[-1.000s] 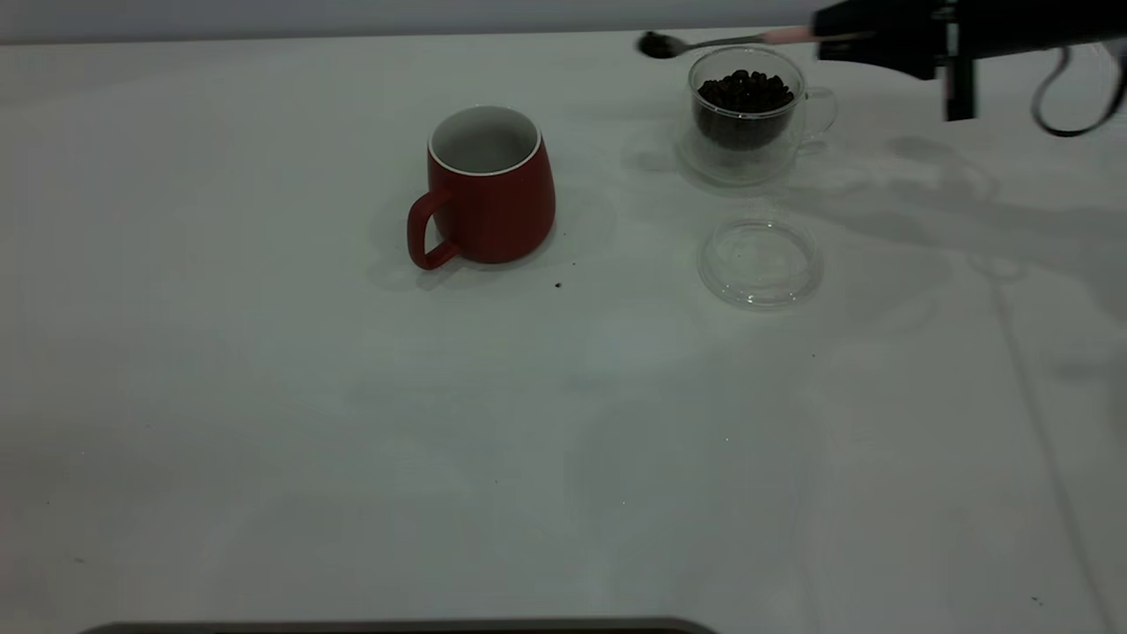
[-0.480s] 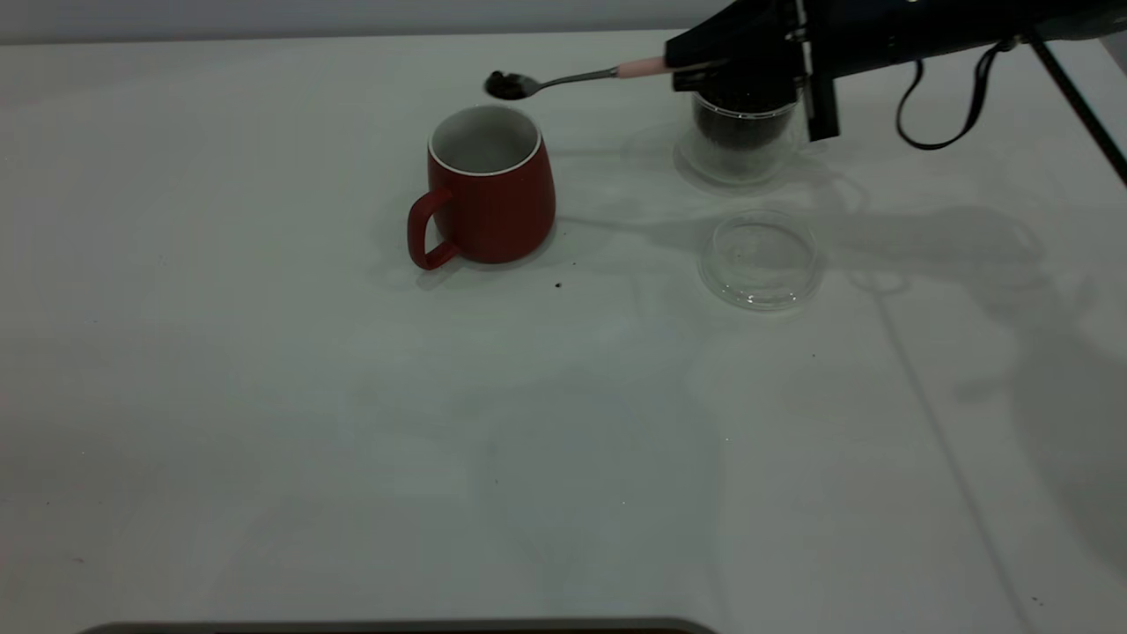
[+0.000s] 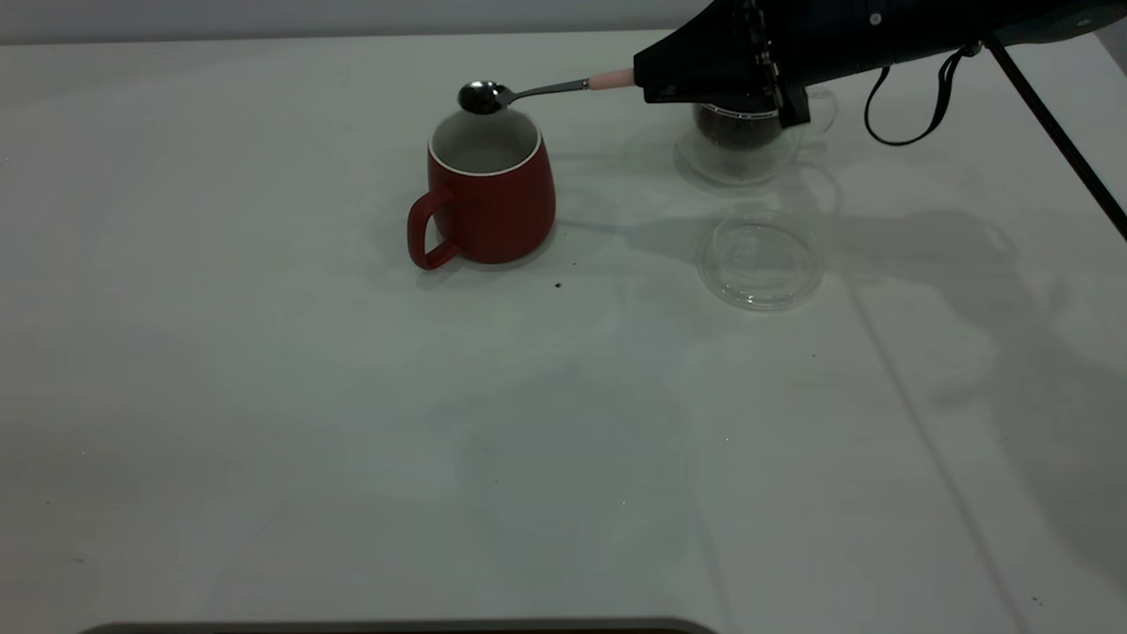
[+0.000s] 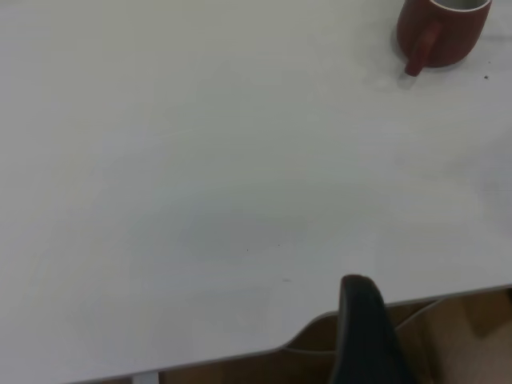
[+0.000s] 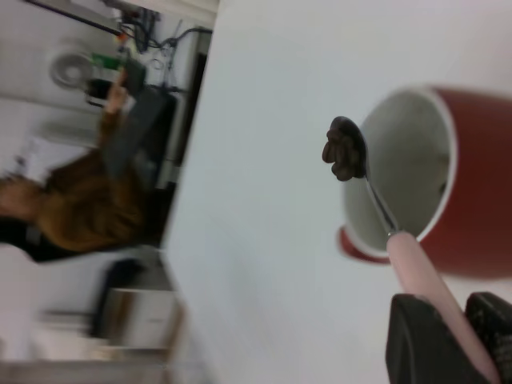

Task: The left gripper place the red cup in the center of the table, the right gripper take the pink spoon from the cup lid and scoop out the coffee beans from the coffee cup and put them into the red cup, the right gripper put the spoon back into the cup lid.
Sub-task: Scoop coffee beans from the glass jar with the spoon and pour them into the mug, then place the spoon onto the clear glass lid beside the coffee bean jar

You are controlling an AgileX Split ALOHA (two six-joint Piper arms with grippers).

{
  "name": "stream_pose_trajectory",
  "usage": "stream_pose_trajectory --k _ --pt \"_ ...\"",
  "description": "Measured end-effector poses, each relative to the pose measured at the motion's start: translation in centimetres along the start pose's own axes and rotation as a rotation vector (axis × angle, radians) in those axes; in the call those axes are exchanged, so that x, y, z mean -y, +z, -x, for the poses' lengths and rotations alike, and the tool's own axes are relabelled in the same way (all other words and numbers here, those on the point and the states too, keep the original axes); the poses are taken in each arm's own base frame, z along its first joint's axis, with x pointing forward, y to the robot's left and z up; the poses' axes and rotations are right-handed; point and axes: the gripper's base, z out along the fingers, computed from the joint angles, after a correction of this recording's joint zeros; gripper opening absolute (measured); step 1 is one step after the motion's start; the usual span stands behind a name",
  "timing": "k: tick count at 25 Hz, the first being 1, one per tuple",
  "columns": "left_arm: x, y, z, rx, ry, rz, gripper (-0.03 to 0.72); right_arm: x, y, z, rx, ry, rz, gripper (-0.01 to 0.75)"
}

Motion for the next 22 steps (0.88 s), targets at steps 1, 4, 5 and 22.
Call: stream_pose_trajectory --k 1,4,5,22 --pt "0.0 0.0 0.0 0.000 0.000 0.000 0.492 0.1 0.0 0.1 0.006 -0.080 -0.010 0.114" --pt "0.0 0.0 0.0 0.000 -0.001 0.000 0.492 0.3 0.0 0.2 0.015 -0.280 -0.033 0.114" --pt "0.0 0.0 0.0 0.000 -0.001 0.000 0.492 0.3 0.0 0.2 0.014 -0.321 -0.036 0.114" --pt "0.0 0.0 0.0 0.000 -0.001 0.000 0.492 -1.4 -5.2 0.4 -0.048 -0.078 -0.005 0.114"
